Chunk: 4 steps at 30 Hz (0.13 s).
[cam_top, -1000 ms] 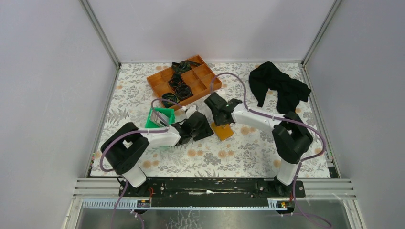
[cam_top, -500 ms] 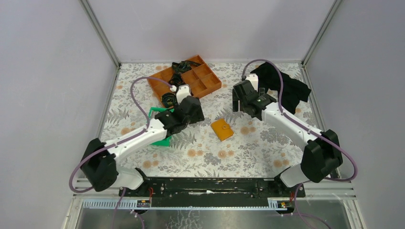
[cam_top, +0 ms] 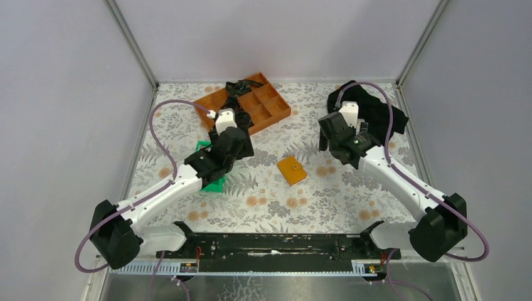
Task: Put the credit cards into the card holder
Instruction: Reset both arms
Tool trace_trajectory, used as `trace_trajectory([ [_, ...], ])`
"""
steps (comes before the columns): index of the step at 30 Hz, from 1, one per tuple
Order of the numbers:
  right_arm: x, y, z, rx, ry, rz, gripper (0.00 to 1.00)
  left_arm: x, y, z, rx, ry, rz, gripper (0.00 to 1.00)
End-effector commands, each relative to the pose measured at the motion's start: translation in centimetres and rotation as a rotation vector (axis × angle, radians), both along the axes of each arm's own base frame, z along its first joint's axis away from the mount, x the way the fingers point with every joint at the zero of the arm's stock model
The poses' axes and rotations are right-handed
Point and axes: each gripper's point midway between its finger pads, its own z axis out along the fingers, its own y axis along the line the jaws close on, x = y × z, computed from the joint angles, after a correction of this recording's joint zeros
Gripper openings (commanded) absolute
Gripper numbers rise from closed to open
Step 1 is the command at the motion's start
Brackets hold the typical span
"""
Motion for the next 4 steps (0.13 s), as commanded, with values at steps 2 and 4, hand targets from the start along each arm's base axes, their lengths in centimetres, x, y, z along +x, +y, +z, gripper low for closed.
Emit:
trace_trajectory([
  [2,-1.32,-1.84,1.2,-0.003,-0.055,-0.052,0.99,0.47,0.88,0.89,0.003,-0.072,0.015,0.79],
  [4,-1.36,-1.8,1.6,0.012,-0.089,-0.03,0.99,0.37,1.04,0.95,0.004,-0.076,0.016,0.81],
])
